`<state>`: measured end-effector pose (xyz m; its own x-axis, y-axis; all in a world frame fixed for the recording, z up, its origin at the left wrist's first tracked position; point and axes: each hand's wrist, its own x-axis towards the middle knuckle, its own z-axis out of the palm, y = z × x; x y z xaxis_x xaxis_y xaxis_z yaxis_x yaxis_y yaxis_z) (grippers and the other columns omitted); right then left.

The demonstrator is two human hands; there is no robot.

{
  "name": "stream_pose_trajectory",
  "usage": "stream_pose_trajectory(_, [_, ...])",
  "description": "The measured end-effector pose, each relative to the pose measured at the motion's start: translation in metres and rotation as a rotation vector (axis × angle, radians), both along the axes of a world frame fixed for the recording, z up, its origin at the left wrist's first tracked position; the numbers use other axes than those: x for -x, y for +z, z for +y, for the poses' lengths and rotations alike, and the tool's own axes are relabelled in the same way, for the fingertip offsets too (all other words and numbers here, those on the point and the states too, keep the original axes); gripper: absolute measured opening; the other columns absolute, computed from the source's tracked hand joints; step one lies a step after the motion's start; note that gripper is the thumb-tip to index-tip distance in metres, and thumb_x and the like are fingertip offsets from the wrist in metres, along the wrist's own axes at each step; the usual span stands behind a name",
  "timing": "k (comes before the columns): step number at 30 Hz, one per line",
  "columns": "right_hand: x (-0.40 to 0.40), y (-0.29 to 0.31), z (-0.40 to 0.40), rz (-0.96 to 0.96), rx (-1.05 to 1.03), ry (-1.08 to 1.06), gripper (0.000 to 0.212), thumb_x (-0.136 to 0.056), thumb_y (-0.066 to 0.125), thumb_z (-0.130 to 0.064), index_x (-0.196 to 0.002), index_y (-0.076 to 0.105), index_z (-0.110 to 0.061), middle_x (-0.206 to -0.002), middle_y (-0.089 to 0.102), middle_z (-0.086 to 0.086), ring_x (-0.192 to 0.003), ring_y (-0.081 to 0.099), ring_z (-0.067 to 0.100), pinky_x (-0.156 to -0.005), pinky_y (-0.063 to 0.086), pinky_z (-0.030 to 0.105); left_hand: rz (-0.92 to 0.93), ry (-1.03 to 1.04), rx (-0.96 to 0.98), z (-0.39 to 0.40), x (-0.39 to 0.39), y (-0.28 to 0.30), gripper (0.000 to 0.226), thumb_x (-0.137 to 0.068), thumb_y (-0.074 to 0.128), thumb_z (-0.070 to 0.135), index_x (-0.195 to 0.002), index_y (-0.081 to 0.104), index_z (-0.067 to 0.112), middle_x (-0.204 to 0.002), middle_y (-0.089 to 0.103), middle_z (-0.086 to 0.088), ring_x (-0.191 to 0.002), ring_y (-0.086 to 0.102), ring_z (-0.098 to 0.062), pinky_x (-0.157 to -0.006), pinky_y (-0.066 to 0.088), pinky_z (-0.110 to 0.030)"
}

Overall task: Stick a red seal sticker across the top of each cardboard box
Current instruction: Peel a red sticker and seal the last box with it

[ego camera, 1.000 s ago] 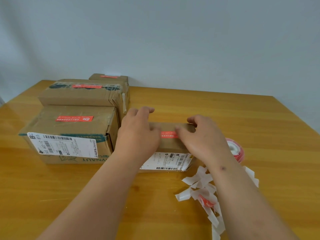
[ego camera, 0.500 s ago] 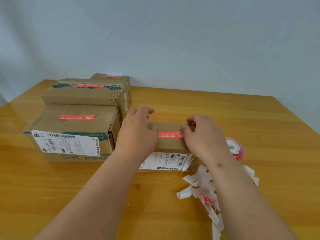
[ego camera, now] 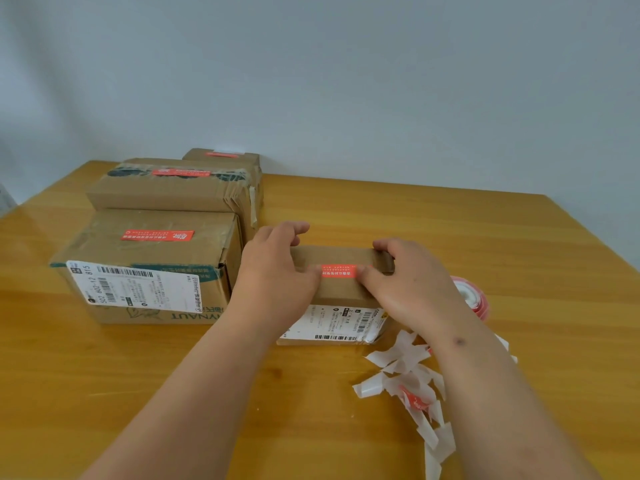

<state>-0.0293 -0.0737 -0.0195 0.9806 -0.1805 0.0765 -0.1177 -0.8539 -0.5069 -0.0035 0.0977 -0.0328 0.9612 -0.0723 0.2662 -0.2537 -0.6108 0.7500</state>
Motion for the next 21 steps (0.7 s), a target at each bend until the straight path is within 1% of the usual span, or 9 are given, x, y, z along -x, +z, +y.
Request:
stream_pose_trajectory(4, [0.003,0.001,-0.004,-0.014,-0.020,-0.001,0.044,-0.096,0.040,-0.026,-0.140,0.043,-0.028,-0.139,0.049,-0.006,-0.120,0.048,0.014,-0.090,0.040,0.028,0.021,0.020,0.031,0.005,0.000,0.002,0.052,-0.089,0.053,0.001,-0.134,0.049,0.026,-0.114,0.049,0.007,-0.089,0.048,-0.004,-0.068,0.039,-0.012])
stream_pose_trajectory(7, [0.011,0.004,-0.005,0.034,-0.060,0.100,0.056,-0.087,0.053,-0.043,-0.140,0.039,-0.033,-0.141,0.043,-0.010,-0.116,0.048,0.010,-0.099,0.041,0.034,-0.030,0.015,-0.015,0.004,0.007,0.005,0.049,-0.091,0.051,0.004,-0.135,0.049,0.024,-0.118,0.048,0.008,-0.094,0.048,-0.004,-0.072,0.039,-0.014])
stream_pose_trajectory(8, [0.013,0.006,-0.005,0.100,-0.021,0.153,0.069,-0.080,0.059,-0.052,-0.142,0.034,-0.035,-0.148,0.036,-0.010,-0.123,0.045,0.011,-0.106,0.038,0.040,-0.045,0.012,-0.035,0.004,0.010,0.006,0.047,-0.092,0.052,0.008,-0.136,0.048,0.025,-0.119,0.048,0.009,-0.097,0.049,-0.004,-0.075,0.039,-0.016])
stream_pose_trajectory(10, [0.018,0.009,-0.005,0.225,0.095,0.215,0.095,-0.071,0.067,-0.060,-0.149,0.019,-0.036,-0.156,0.017,-0.012,-0.138,0.030,0.014,-0.117,0.019,0.049,-0.066,-0.008,-0.095,0.004,0.015,0.009,0.048,-0.092,0.054,0.016,-0.138,0.046,0.026,-0.122,0.049,0.011,-0.103,0.049,-0.005,-0.082,0.040,-0.020])
stream_pose_trajectory(13, [0.021,0.014,-0.006,0.196,0.160,0.211,0.098,-0.069,0.074,-0.048,-0.148,0.017,-0.038,-0.146,0.026,-0.011,-0.135,0.032,0.013,-0.119,0.006,0.049,-0.040,-0.074,-0.182,0.004,0.017,0.012,0.056,-0.088,0.058,0.017,-0.141,0.042,0.027,-0.124,0.048,0.012,-0.102,0.049,-0.004,-0.082,0.040,-0.018])
stream_pose_trajectory(15, [0.022,0.016,-0.004,0.158,0.161,0.199,0.094,-0.068,0.073,-0.050,-0.146,0.021,-0.041,-0.132,0.034,-0.011,-0.125,0.039,0.013,-0.118,0.013,0.047,-0.005,-0.106,-0.174,0.002,0.016,0.014,0.056,-0.088,0.056,0.013,-0.141,0.042,0.027,-0.130,0.047,0.009,-0.102,0.049,-0.004,-0.076,0.040,-0.012])
stream_pose_trajectory(16, [0.023,0.015,-0.002,0.146,0.149,0.190,0.092,-0.067,0.073,-0.054,-0.144,0.023,-0.042,-0.126,0.036,-0.011,-0.118,0.041,0.014,-0.115,0.023,0.045,-0.010,-0.105,-0.173,0.002,0.016,0.014,0.055,-0.089,0.056,0.011,-0.140,0.043,0.026,-0.135,0.046,0.008,-0.108,0.048,-0.006,-0.079,0.040,-0.012])
stream_pose_trajectory(18, [0.022,0.012,0.001,0.089,0.071,0.138,0.087,-0.065,0.070,-0.061,-0.139,0.028,-0.042,-0.119,0.037,-0.010,-0.107,0.042,0.014,-0.098,0.041,0.038,-0.100,-0.048,-0.222,0.001,0.015,0.013,0.051,-0.089,0.057,0.012,-0.137,0.046,0.025,-0.140,0.041,0.006,-0.125,0.040,-0.013,-0.096,0.036,-0.020])
stream_pose_trajectory(21, [0.009,0.004,0.010,-0.056,-0.012,0.001,0.080,-0.064,0.067,-0.067,-0.131,0.036,-0.036,-0.111,0.035,-0.006,-0.109,0.042,0.018,-0.087,0.046,0.035,-0.112,0.039,-0.217,0.002,0.012,0.014,0.044,-0.093,0.056,0.021,-0.135,0.048,0.025,-0.135,0.042,0.004,-0.123,0.041,-0.017,-0.098,0.039,-0.029])
